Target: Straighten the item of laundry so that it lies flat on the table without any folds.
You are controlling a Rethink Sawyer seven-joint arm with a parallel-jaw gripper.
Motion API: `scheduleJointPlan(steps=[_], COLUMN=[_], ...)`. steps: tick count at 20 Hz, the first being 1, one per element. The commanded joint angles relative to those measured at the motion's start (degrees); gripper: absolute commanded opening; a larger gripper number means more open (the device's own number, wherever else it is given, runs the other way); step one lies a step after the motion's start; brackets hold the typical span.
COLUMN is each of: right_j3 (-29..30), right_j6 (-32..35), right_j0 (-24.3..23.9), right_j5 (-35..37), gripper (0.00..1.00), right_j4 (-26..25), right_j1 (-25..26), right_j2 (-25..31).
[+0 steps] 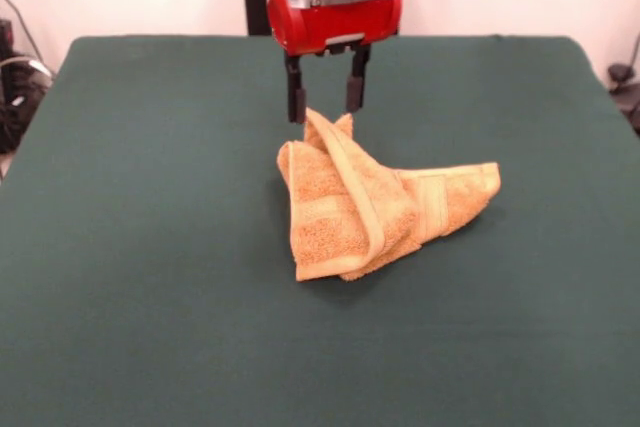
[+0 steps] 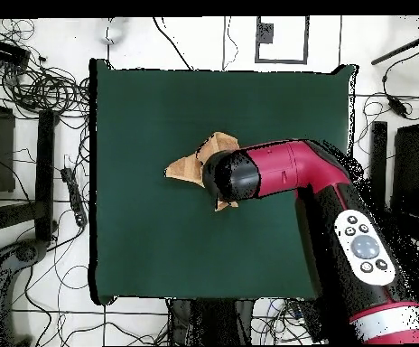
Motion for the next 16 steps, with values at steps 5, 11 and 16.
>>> scheduleJointPlan(steps=[5, 11, 16], right_j3=[1.77, 2.11, 2.6], right_j6=[-10.79, -9.66, -8.61], right_j0=[1.07, 1.0, 1.15], right_j5=[-0.63, -0.75, -1.47], gripper=[1.0, 1.0, 1.0], right_j4=[-3.87, -3.73, -3.67], right_j1=[5.37, 6.69, 7.09], right_j2=[4.35, 4.59, 4.59])
